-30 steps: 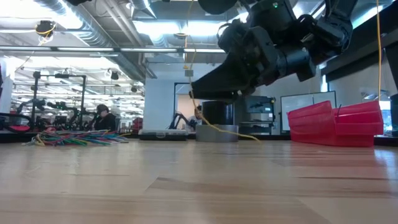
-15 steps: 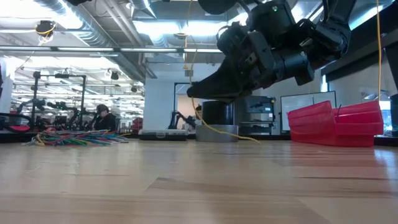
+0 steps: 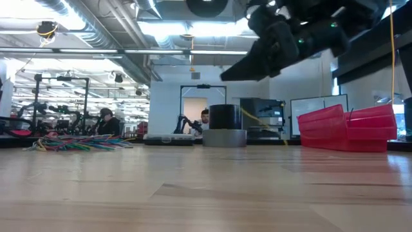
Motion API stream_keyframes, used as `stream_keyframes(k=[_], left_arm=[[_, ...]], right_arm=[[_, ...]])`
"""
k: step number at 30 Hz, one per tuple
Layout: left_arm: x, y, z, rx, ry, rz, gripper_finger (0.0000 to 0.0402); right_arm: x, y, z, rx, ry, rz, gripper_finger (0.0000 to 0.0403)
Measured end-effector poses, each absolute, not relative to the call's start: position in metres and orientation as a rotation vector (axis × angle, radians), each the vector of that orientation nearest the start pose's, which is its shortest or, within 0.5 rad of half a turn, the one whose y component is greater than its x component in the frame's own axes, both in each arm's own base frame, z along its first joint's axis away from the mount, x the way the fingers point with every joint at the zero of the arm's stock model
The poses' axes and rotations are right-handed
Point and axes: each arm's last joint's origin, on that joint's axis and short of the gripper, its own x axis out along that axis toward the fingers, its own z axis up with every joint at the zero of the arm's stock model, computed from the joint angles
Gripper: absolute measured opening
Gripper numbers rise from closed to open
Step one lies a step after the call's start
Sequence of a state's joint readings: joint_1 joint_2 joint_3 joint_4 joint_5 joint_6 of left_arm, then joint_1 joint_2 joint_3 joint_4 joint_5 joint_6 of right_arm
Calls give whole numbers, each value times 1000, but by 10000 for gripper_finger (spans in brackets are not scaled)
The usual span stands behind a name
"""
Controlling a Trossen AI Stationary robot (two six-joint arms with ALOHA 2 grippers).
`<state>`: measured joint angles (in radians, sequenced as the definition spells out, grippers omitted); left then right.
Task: Coil cords
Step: Coil the yellow wire into the black spool
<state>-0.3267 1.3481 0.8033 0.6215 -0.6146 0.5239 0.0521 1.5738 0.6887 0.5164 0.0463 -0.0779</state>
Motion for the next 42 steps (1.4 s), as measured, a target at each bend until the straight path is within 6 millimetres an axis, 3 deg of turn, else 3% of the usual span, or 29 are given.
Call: stream_keyframes(k=[7,14,20,26,42], left_arm=[[274,-78,295,472,65,284,0],[277,-61,284,509,186,336,0],[286,-51,274,500,228,394,0],[296,-41,263,583,287,602,0],[312,-36,253,560,230,562,0]], right_arm=[[284,10,194,-120,364,-81,2],[270,11,220,-76,287,-50,2],[270,12,224,-9,265,-13,2],[271,13,226,12,234,17,2],[278,33,236,11,71,45,2]])
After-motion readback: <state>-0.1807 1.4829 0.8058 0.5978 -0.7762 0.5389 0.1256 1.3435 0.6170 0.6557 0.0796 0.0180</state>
